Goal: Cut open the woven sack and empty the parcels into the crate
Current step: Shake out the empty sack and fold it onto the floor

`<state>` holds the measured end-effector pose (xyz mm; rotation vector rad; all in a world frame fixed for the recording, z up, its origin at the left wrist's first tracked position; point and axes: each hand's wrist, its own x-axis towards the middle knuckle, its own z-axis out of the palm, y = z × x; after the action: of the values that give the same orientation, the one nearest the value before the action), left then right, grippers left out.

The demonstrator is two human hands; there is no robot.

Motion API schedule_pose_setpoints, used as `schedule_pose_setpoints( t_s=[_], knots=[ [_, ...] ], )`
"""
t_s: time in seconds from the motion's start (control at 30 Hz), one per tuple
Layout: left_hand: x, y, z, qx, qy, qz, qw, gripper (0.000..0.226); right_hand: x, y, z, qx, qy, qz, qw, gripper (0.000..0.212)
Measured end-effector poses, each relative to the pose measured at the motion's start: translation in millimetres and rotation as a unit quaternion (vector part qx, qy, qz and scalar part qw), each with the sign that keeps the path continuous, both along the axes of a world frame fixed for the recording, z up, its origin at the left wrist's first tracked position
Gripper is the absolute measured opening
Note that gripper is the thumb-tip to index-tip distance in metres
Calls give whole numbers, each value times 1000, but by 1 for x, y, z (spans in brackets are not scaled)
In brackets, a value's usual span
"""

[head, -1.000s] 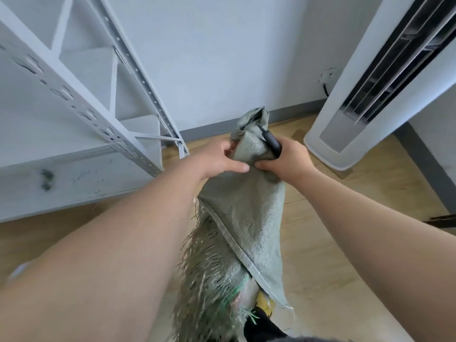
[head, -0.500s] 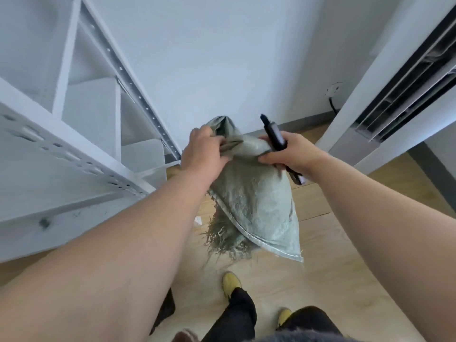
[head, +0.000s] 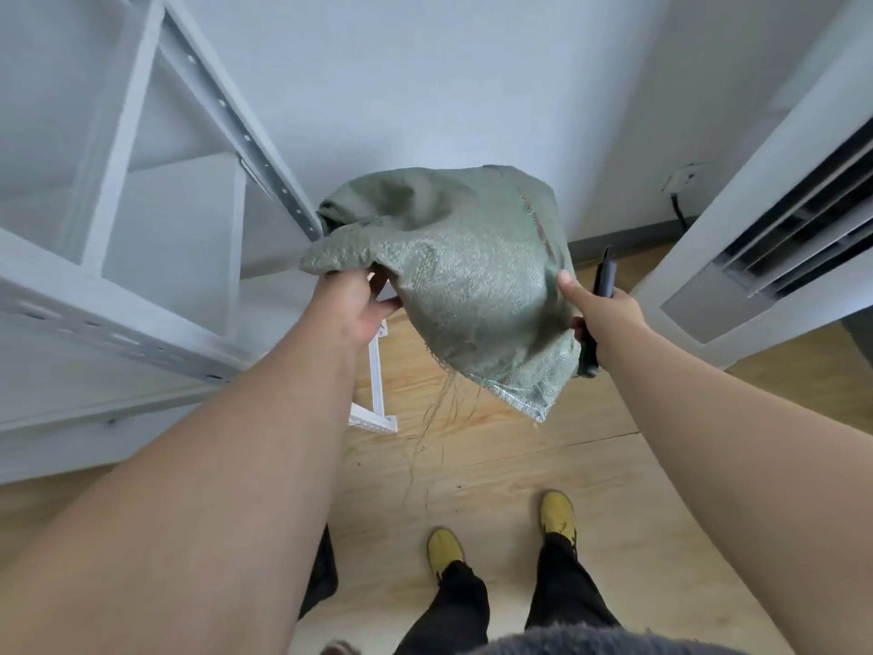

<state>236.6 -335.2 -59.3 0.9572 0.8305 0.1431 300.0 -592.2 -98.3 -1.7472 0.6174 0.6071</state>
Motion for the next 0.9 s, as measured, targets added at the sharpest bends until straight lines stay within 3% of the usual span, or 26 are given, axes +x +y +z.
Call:
schedule_pose_setpoints(
  t_s=[0.17, 0.23, 0.33, 0.43, 0.57, 0.7, 0.77, 0.9],
  knots=[
    [8, -12, 12, -51, -65, -24, 996, 23, 33, -4, 11, 31, 24, 13, 999, 58],
    [10, -20, 11, -75, -81, -9, 994, 26, 42, -1, 10, 122, 80, 33, 989, 59],
    [13, -23, 3, -108, -86, 36, 990, 34, 49, 3, 4, 274, 125, 34, 953, 41],
    [17, -18, 0, -119, -99, 117, 981, 22, 55, -3, 3, 337, 157, -32, 928, 34],
    [20, -10, -9, -114, -101, 208, 966, 11, 62, -10, -1, 259, 155, -143, 943, 24],
    [19, -13, -17, -106, -98, 213, 966, 14, 66, -7, 0, 67, 111, -95, 987, 32],
    [20, -15, -16, -83, -98, 209, 970, 15, 61, -4, 0, -20, 113, -88, 989, 41],
    [27, -32, -11, -37, -84, 200, 976, 12, 31, 27, 7, 74, 191, -79, 976, 51]
  ],
)
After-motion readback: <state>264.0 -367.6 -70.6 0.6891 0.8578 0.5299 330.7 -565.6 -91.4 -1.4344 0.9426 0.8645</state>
